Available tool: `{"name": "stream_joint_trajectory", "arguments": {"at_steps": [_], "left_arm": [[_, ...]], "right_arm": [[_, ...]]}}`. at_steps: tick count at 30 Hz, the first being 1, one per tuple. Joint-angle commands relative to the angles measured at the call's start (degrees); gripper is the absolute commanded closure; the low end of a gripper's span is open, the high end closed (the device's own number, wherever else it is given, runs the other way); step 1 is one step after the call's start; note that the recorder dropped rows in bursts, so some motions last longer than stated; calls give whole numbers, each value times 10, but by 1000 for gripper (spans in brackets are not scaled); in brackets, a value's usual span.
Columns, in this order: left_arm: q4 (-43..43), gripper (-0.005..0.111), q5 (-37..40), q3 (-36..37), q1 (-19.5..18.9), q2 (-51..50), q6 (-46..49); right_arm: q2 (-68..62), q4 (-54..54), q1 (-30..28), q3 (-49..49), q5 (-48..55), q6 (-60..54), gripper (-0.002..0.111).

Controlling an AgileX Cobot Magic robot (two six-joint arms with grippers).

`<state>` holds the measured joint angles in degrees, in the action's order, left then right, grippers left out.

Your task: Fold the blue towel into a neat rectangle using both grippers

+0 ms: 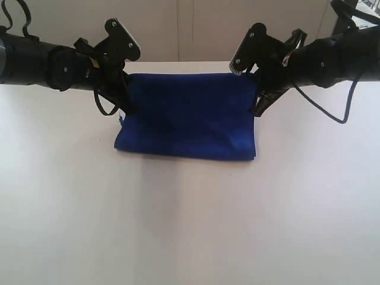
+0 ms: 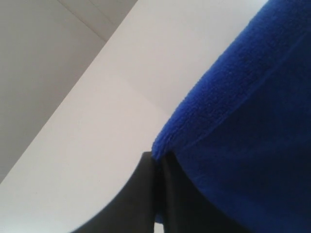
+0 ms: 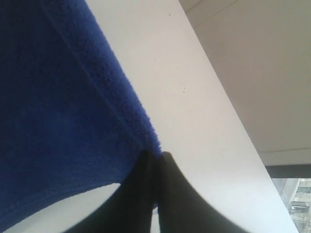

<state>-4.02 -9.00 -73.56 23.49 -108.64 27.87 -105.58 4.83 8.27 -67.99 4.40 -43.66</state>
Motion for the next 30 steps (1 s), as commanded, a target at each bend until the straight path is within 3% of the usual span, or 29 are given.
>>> {"name": "stream_joint_trajectory", "arguments": {"at_steps": [1, 4, 7, 11, 14, 23, 28, 30], "left_arm": [[0, 107, 1, -1, -1, 0, 4], [0, 104, 1, -1, -1, 0, 6], [0, 90, 1, -1, -1, 0, 7], [0, 69, 1, -1, -1, 0, 7], [0, 62, 1, -1, -1, 0, 7], [0, 62, 15, -1, -1, 0, 6], [0, 66, 79, -1, -1, 0, -3], [0, 73, 117, -1, -1, 0, -20]], "right_arm": [[0, 1, -6, -2, -6, 4, 100], [0, 1, -6, -2, -6, 4, 88], [0, 1, -6, -2, -6, 4, 78], [0, 1, -6, -2, -6, 4, 77], [0, 0, -6, -2, -6, 4, 77], [0, -5, -6, -1, -6, 4, 77], [0, -25, -6, 1, 22, 67, 77], [1, -25, -6, 1, 45, 112, 78]]}}
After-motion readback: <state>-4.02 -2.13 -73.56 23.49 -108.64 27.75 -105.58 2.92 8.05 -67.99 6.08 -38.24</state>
